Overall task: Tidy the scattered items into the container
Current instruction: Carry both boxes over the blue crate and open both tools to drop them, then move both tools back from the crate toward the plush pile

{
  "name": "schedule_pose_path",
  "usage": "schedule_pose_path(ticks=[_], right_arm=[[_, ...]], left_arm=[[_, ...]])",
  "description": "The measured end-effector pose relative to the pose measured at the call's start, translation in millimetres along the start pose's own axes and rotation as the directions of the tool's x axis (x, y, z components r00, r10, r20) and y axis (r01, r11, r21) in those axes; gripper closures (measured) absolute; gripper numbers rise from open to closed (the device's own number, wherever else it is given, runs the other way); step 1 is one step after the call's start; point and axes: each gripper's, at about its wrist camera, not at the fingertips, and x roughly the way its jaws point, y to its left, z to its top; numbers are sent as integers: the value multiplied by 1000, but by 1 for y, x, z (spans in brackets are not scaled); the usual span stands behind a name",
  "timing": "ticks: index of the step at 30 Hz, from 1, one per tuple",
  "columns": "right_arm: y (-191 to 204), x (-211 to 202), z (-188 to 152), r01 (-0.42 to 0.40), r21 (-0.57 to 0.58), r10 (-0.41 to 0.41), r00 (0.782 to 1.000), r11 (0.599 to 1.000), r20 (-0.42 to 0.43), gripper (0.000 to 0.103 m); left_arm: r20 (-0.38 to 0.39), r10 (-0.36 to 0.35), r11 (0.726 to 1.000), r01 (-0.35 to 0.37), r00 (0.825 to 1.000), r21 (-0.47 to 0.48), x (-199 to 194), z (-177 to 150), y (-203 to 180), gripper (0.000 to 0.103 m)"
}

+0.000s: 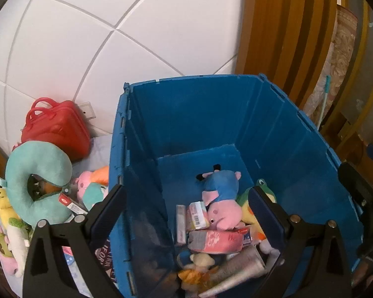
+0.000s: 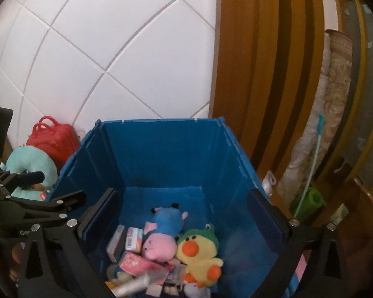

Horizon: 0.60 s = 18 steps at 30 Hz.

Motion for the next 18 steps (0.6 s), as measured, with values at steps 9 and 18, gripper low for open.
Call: schedule_pose_path(ticks=[9,18], right_arm=[[26,-31,-10,27,-5,-27,1000,1000,1,0],[81,-59,-27,30,-12,-30,1000,999,3,0]], left_arm=[[16,9,1000,-9,1000,12,-38,-29,27,3],[47,4,1000,-5,999,19,-78,-63,70,3]])
